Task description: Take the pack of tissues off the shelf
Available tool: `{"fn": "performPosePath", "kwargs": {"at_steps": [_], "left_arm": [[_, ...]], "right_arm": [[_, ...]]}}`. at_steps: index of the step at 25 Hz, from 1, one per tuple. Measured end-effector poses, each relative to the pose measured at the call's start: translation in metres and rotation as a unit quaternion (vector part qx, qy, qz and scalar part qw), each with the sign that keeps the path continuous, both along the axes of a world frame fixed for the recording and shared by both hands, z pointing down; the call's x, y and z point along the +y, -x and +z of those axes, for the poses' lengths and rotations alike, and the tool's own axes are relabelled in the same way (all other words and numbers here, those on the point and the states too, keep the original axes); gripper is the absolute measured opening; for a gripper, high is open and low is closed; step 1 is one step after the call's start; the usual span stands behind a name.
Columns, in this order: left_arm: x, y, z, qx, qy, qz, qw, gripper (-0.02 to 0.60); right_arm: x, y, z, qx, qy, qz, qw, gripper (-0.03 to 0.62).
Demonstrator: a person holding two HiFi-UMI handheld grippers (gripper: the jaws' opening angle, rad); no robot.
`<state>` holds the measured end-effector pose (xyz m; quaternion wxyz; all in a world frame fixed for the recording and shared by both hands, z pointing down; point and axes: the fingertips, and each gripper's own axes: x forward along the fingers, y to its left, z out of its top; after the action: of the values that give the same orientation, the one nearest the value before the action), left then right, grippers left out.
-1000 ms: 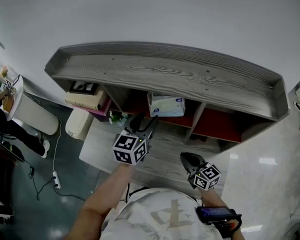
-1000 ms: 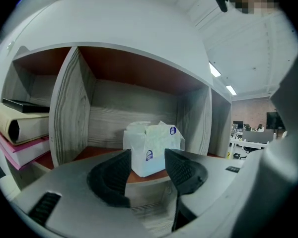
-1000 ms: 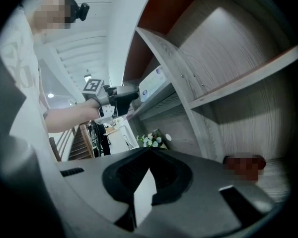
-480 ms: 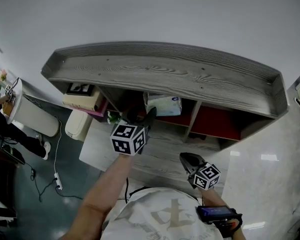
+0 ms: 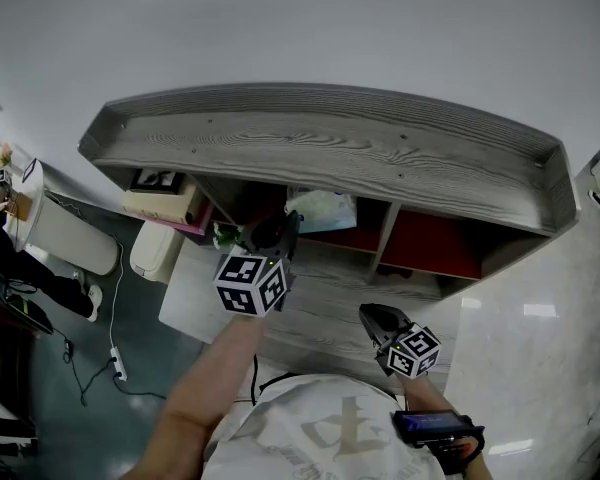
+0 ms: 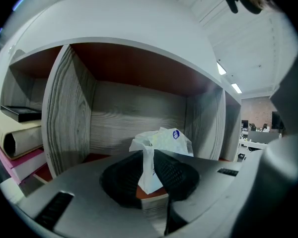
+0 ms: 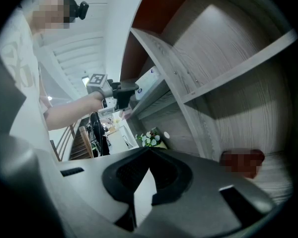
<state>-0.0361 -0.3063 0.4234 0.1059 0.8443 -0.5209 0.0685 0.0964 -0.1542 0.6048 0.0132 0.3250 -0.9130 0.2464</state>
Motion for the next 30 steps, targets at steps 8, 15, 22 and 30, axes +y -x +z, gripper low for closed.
{"fn": "performPosePath", "kwargs": {"at_steps": [8, 15, 22, 30], "left_arm": [[0.005, -0.002, -0.009, 0.019, -0.021, 0.011, 0.9995, 0.041], [0.015, 0.002, -0.019, 0.034, -0.039, 0.016, 0.9985, 0.041], [0.031, 0.013, -0.027, 0.045, -0.049, 0.019, 0.9976, 0.041], [0.053, 0.033, -0.032, 0.057, -0.059, 0.022, 0.9964, 0.034]], "right_arm": [[0.001, 0.001, 0.001, 0.002, 0.0, 0.001, 1.0, 0.005], [0.003, 0.004, -0.001, 0.005, -0.002, 0.001, 1.0, 0.005], [0.012, 0.014, -0.005, 0.009, -0.008, -0.003, 1.0, 0.005], [0.021, 0.027, -0.01, 0.017, -0.014, -0.003, 1.0, 0.005]]}}
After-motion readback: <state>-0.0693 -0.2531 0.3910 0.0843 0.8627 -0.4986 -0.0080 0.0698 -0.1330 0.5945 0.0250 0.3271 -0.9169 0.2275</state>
